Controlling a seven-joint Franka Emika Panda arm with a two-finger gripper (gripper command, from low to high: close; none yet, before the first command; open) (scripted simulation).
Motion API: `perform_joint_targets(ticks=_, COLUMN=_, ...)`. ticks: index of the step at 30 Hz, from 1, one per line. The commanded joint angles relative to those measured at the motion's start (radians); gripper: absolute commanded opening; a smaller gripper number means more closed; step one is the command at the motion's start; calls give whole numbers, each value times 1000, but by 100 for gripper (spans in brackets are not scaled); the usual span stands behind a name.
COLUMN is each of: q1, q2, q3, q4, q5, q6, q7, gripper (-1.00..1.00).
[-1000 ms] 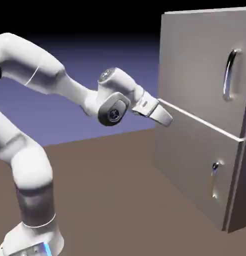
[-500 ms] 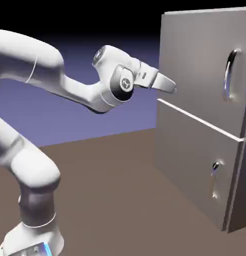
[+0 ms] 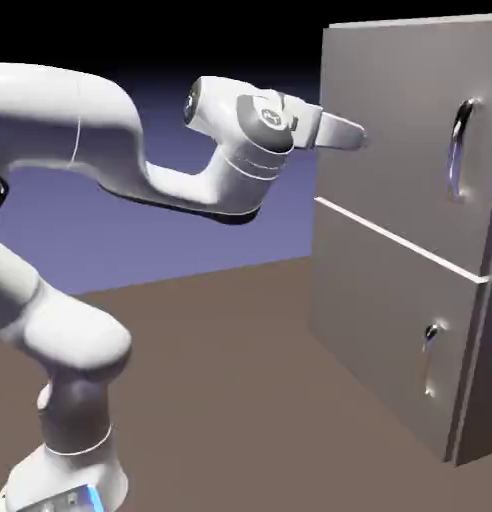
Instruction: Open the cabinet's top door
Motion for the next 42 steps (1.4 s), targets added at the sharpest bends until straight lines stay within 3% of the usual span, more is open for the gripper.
perform_joint_targets(ticks=1, q1=16, q2=-4, q3=-18, q4=13, q5=-44, q6=1, q7=33, gripper=0)
perform_joint_targets(ticks=27, q1=445, q2=-97, q3=-484, q4=337, q5=-1175, q6=16, q7=893, gripper=0)
perform_joint_targets(ticks=35, q1=655, q2=-50, q3=-636, q4=484, q5=-1187, q6=7, q7=896, gripper=0)
perform_joint_targets(ticks=36, q1=655, q2=-50, q3=-636, q4=484, q5=-1187, q6=7, q7=896, gripper=-100)
perform_joint_targets(ticks=42, q1=474, q2=-35, q3=-502, q4=351, q5=-1135, q6=-63, q7=900, gripper=-100)
